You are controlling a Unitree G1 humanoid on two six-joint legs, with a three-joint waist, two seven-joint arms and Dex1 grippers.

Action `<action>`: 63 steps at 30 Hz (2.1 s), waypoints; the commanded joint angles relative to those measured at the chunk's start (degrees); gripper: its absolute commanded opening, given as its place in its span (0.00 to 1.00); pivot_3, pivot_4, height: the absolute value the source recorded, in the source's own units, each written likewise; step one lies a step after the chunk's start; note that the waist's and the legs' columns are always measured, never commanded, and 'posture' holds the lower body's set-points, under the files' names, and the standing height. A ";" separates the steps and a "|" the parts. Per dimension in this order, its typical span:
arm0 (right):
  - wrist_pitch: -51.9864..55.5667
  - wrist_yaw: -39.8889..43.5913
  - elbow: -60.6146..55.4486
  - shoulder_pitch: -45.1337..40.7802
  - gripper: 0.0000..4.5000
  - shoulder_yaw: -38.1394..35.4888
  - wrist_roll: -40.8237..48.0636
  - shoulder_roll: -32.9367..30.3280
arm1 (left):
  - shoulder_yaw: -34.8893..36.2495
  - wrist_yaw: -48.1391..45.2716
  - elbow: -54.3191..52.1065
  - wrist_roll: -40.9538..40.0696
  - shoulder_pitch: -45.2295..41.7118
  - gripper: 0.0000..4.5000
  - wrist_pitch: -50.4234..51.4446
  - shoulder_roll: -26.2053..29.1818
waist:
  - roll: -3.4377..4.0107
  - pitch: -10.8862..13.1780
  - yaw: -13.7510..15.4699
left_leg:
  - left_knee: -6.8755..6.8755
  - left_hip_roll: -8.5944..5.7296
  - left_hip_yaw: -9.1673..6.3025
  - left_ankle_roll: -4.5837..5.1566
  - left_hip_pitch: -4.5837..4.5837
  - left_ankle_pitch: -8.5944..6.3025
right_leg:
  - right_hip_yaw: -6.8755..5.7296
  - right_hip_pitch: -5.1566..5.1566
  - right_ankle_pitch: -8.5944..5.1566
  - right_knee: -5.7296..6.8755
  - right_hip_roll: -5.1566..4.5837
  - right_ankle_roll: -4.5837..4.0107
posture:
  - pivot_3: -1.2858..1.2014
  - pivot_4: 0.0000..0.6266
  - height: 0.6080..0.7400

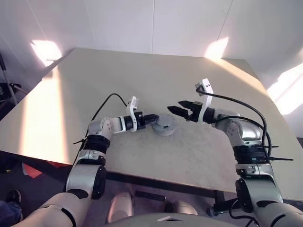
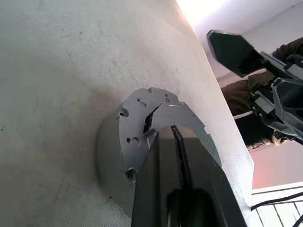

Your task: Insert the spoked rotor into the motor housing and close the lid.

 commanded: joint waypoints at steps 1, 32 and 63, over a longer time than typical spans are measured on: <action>15.45 -8.45 2.05 -4.79 0.99 -13.36 9.86 2.33 | -1.03 0.82 0.59 1.40 0.43 0.00 -0.27 0.12 | 0.10 0.06 -0.04 | 0.00 0.00 0.02 -0.01 0.02 0.00 | 0.01 0.00 0.00 0.00 0.00 0.00 | 0.52 0.00 1.00; 39.73 -28.75 -6.12 -0.82 0.99 -24.98 16.87 18.68 | 0.46 1.57 1.11 1.44 -0.32 0.00 -2.20 1.36 | 0.31 -0.03 0.38 | -0.49 -0.02 0.04 -0.75 -0.58 0.45 | -0.02 -0.85 -0.01 0.09 0.03 0.05 | 0.52 0.00 1.00; 23.80 -35.77 7.39 -16.22 0.46 -35.69 17.06 23.46 | 12.61 4.13 2.73 -5.18 -1.89 0.00 -2.71 3.15 | 0.34 0.02 0.05 | -0.08 -0.01 0.02 -0.86 -1.39 0.53 | 0.00 -1.95 0.09 1.13 0.00 0.18 | 0.52 0.00 1.00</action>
